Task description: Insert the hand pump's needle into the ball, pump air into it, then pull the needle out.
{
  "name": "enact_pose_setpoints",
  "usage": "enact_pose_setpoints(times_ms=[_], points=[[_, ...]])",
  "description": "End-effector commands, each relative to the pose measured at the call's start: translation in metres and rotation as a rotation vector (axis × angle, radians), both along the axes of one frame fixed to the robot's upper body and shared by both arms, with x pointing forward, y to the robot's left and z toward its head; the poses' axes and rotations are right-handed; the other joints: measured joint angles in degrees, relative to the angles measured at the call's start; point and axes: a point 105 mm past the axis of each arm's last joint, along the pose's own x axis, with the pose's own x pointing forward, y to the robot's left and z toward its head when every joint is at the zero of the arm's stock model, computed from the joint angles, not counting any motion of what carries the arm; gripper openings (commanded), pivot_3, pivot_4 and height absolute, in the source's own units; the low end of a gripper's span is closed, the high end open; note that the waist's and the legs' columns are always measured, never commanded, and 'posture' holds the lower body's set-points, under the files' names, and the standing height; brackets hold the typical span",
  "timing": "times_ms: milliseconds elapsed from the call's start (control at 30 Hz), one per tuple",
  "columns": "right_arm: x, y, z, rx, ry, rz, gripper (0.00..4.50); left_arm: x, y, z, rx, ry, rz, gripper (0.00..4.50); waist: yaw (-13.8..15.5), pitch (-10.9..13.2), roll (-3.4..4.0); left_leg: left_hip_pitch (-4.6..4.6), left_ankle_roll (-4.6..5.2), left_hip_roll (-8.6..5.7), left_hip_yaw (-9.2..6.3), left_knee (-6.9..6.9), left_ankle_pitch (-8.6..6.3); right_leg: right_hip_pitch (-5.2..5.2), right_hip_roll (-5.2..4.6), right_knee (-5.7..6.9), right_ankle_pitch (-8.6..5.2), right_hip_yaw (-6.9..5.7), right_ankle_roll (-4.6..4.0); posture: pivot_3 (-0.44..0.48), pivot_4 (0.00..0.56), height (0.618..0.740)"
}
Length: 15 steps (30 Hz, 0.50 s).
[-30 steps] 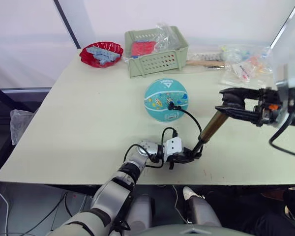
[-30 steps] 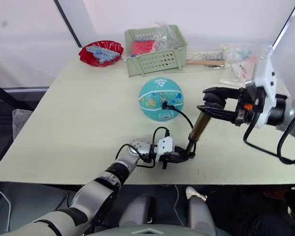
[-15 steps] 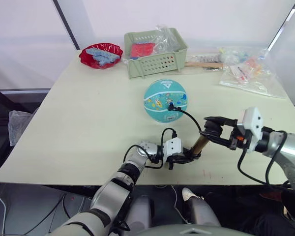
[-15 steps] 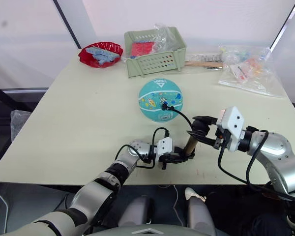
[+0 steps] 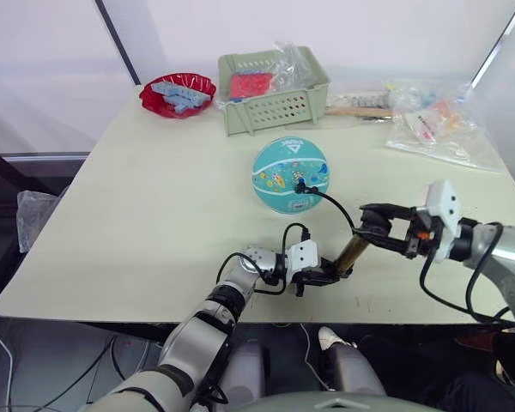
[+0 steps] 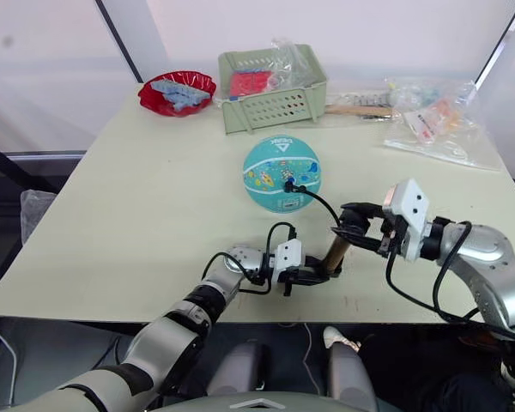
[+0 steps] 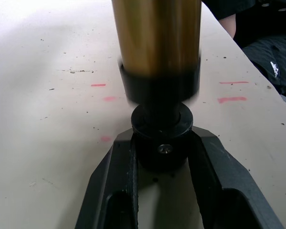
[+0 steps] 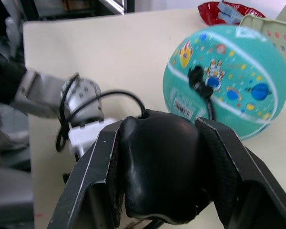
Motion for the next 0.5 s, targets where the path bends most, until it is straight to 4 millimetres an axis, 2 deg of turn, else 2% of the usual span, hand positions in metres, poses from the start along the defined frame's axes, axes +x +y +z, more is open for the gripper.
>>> enact_pose_setpoints(times_ms=[33, 167, 333, 500], points=[[-0.008, -0.005, 0.055, 0.068, -0.117, 0.033, 1.94, -0.022, 0.024, -0.044, 0.151, 0.139, 0.012, 1.03, 0.05, 0.07, -0.01, -0.01, 0.0, 0.0, -0.02, -0.01, 0.0, 0.0, 0.0, -0.01, 0.0, -0.02, 0.0, 0.0, 0.15, 0.736], [-0.009, -0.009, 0.075, 0.084, -0.121, 0.035, 1.94, -0.022, 0.024, -0.044, 0.151, 0.138, 0.012, 1.03, 0.04, 0.14, 0.07, -0.03, 0.0, 0.0, -0.05, -0.01, 0.0, 0.0, 0.0, -0.02, 0.0, -0.05, 0.0, 0.0, 0.15, 0.736], [-0.013, -0.017, 0.111, 0.1, -0.174, 0.03, 1.94, -0.022, 0.023, -0.044, 0.151, 0.138, 0.01, 1.03, 0.02, 0.27, 0.23, -0.03, 0.0, 0.01, -0.03, -0.01, 0.0, -0.01, -0.04, -0.02, 0.0, -0.03, 0.0, 0.0, 0.15, 0.736], [-0.017, -0.017, 0.126, 0.099, -0.187, 0.04, 1.94, -0.021, 0.023, -0.043, 0.153, 0.137, 0.009, 1.03, 0.02, 0.27, 0.24, -0.05, 0.0, 0.03, -0.04, -0.01, 0.0, -0.03, -0.03, -0.02, 0.0, -0.04, 0.0, 0.0, 0.15, 0.736]])
